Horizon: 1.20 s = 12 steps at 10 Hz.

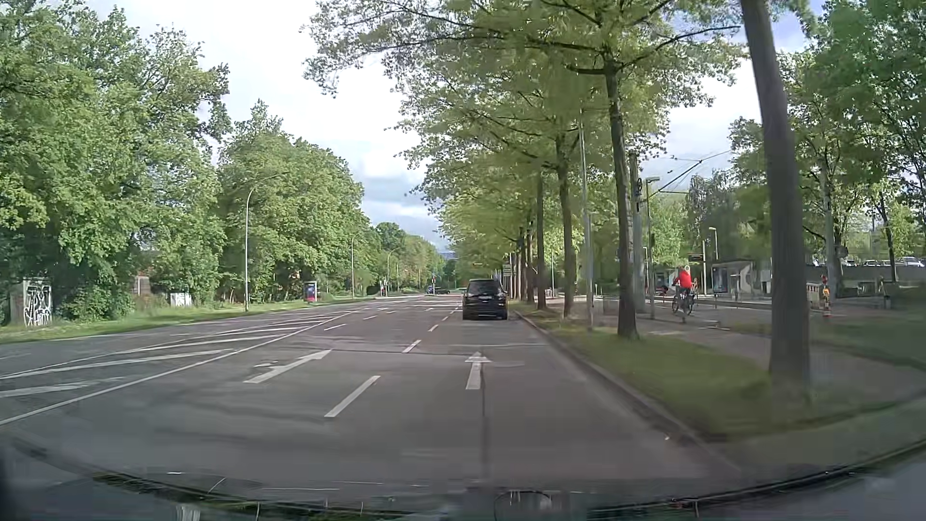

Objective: Follow the waypoints while adhering to traffic rules and regulations

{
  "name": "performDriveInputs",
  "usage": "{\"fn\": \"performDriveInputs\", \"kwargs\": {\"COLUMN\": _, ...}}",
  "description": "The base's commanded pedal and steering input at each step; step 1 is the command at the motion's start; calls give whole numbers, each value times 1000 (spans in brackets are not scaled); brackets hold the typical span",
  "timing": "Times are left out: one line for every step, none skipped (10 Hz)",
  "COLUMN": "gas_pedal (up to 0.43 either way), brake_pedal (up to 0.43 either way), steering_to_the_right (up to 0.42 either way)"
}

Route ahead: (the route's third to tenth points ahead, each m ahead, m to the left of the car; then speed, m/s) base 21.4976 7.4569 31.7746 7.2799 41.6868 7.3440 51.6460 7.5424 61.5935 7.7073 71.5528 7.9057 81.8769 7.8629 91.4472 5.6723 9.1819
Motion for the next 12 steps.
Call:
{"fn": "performDriveInputs", "kwargs": {"gas_pedal": 8, "brake_pedal": 0, "steering_to_the_right": 1}}
{"fn": "performDriveInputs", "kwargs": {"gas_pedal": 8, "brake_pedal": 0, "steering_to_the_right": 0}}
{"fn": "performDriveInputs", "kwargs": {"gas_pedal": 8, "brake_pedal": 0, "steering_to_the_right": 0}}
{"fn": "performDriveInputs", "kwargs": {"gas_pedal": 8, "brake_pedal": 0, "steering_to_the_right": 0}}
{"fn": "performDriveInputs", "kwargs": {"gas_pedal": 8, "brake_pedal": 0, "steering_to_the_right": 1}}
{"fn": "performDriveInputs", "kwargs": {"gas_pedal": 8, "brake_pedal": 0, "steering_to_the_right": 1}}
{"fn": "performDriveInputs", "kwargs": {"gas_pedal": 8, "brake_pedal": 0, "steering_to_the_right": 1}}
{"fn": "performDriveInputs", "kwargs": {"gas_pedal": 8, "brake_pedal": 0, "steering_to_the_right": 0}}
{"fn": "performDriveInputs", "kwargs": {"gas_pedal": 8, "brake_pedal": 0, "steering_to_the_right": 0}}
{"fn": "performDriveInputs", "kwargs": {"gas_pedal": 8, "brake_pedal": 0, "steering_to_the_right": 1}}
{"fn": "performDriveInputs", "kwargs": {"gas_pedal": 8, "brake_pedal": 0, "steering_to_the_right": 1}}
{"fn": "performDriveInputs", "kwargs": {"gas_pedal": 8, "brake_pedal": 0, "steering_to_the_right": 0}}
